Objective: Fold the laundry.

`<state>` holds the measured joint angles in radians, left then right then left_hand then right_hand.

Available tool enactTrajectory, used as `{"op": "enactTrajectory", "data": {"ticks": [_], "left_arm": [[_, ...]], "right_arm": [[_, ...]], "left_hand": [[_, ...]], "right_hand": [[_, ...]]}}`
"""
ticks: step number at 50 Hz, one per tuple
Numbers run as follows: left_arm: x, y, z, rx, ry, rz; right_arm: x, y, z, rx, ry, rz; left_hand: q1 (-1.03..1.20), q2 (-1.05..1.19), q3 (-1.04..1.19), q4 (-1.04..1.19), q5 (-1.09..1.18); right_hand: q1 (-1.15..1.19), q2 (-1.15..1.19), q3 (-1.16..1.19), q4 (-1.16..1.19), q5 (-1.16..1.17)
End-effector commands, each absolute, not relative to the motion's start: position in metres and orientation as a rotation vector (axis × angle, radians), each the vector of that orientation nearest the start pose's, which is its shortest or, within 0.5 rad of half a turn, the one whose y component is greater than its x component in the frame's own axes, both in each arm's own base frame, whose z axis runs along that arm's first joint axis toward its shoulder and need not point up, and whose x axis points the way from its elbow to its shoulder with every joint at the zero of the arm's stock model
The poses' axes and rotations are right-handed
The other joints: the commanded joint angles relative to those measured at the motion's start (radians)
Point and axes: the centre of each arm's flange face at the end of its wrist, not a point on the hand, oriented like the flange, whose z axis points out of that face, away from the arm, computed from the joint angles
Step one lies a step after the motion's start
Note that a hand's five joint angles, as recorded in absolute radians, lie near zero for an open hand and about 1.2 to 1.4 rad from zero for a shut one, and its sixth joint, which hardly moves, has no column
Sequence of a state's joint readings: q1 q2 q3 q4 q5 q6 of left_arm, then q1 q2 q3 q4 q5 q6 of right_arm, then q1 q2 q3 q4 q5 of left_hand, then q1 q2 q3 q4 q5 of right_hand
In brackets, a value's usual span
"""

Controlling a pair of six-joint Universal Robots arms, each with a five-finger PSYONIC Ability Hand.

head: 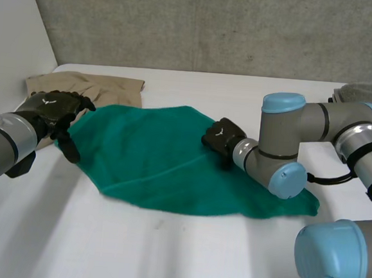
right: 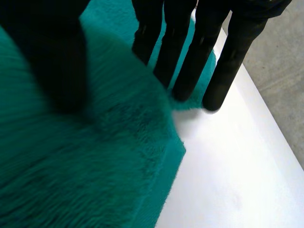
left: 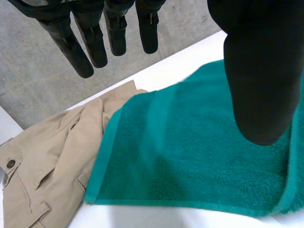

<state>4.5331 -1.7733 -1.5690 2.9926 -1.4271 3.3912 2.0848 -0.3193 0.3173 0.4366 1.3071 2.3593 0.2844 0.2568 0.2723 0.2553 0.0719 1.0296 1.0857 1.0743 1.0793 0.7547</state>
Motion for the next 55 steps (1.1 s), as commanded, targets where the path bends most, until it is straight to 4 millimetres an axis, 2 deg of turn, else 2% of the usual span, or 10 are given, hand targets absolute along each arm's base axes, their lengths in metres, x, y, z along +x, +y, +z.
{"op": "enactTrajectory", "data": {"ticks": [1, 3, 7, 13, 17, 22, 33, 44, 48, 55], "left_arm": [[-0.199, -0.285, 0.237, 0.694, 2.532, -1.852], [-0.200, -0.285, 0.238, 0.694, 2.529, -1.859], [-0.201, -0.286, 0.240, 0.693, 2.524, -1.870], [-0.204, -0.283, 0.238, 0.704, 2.537, -1.868], [-0.208, -0.282, 0.230, 0.725, 2.549, -1.852], [-0.209, -0.296, 0.211, 0.745, 2.544, -1.833], [-0.219, -0.296, 0.190, 0.949, 2.575, -1.784], [-0.224, -0.292, 0.181, 0.977, 2.611, -1.745], [-0.227, -0.289, 0.172, 1.014, 2.638, -1.713], [-0.239, -0.279, 0.164, 1.147, 2.720, -1.676]], "right_arm": [[0.367, -0.345, 0.188, -1.512, 1.946, -1.804], [0.366, -0.342, 0.211, -1.422, 1.907, -1.885], [0.363, -0.339, 0.226, -1.340, 1.840, -1.959], [0.355, -0.336, 0.204, -1.374, 1.896, -1.860], [0.349, -0.325, 0.206, -1.427, 1.946, -1.784], [0.337, -0.293, 0.258, -1.459, 1.924, -1.783], [0.330, -0.239, 0.311, -1.476, 1.819, -1.808], [0.322, -0.241, 0.283, -1.459, 1.985, -1.704], [0.325, -0.228, 0.303, -1.343, 1.928, -1.763], [0.316, -0.209, 0.377, -0.964, 1.706, -1.960]], "left_hand": [[-0.039, -0.011, -0.027, -0.010, -0.001], [-0.039, -0.011, -0.027, -0.010, -0.001], [-0.039, -0.011, -0.027, -0.010, -0.001], [-0.050, -0.023, -0.038, -0.021, -0.012], [-0.097, -0.070, -0.085, -0.068, -0.059], [-0.110, -0.082, -0.098, -0.081, -0.072], [-0.110, -0.082, -0.098, -0.081, -0.072], [-0.110, -0.082, -0.098, -0.081, -0.072], [-0.110, -0.082, -0.098, -0.081, -0.072], [-0.110, -0.082, -0.098, -0.081, -0.072]], "right_hand": [[0.367, 0.311, 0.322, 0.317, 0.467], [0.367, 0.311, 0.322, 0.317, 0.467], [0.367, 0.311, 0.322, 0.317, 0.467], [0.367, 0.311, 0.322, 0.317, 0.467], [0.367, 0.311, 0.322, 0.317, 0.467], [0.367, 0.311, 0.322, 0.317, 0.467], [0.367, 0.311, 0.322, 0.317, 0.467], [0.367, 0.311, 0.322, 0.317, 0.467], [0.367, 0.311, 0.322, 0.317, 0.467], [0.367, 0.311, 0.322, 0.317, 0.467]]}}
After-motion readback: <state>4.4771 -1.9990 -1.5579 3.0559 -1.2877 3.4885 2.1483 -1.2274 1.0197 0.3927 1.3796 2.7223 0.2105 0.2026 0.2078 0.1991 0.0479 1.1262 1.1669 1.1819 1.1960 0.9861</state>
